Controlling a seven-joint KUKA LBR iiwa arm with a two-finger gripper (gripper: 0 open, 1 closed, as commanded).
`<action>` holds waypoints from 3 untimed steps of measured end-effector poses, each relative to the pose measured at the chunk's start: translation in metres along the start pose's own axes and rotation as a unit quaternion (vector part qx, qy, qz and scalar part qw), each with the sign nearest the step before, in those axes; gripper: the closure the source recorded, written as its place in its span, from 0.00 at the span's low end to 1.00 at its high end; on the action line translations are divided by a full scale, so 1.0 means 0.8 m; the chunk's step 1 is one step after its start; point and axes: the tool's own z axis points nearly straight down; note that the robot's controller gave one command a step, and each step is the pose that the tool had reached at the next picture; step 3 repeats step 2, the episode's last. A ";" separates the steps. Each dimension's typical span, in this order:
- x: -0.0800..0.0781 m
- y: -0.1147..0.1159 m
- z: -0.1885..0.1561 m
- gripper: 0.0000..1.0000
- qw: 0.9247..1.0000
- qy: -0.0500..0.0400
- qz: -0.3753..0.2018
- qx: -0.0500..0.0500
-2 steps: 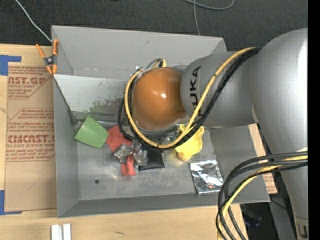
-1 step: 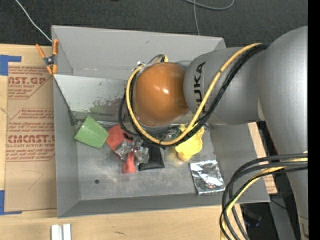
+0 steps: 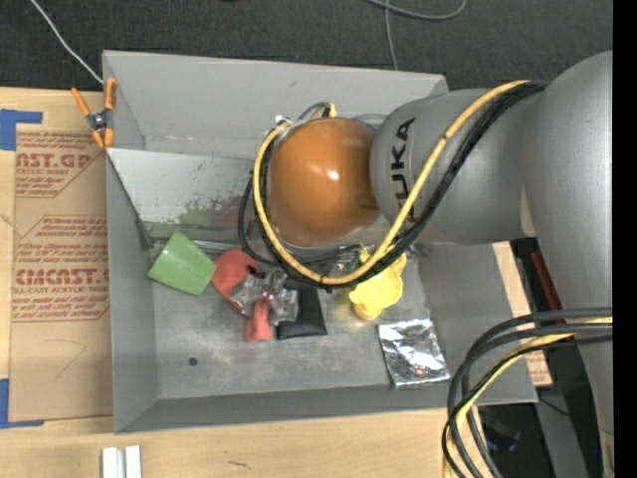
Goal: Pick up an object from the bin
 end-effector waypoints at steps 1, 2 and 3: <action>-0.001 0.000 -0.015 1.00 1.000 -0.001 0.000 0.001; -0.001 0.001 -0.024 1.00 1.000 0.000 0.000 0.000; -0.001 0.001 -0.024 1.00 1.000 0.000 0.000 0.000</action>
Offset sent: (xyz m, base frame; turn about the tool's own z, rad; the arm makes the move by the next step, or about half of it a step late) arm 0.0000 0.0000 0.0424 0.0000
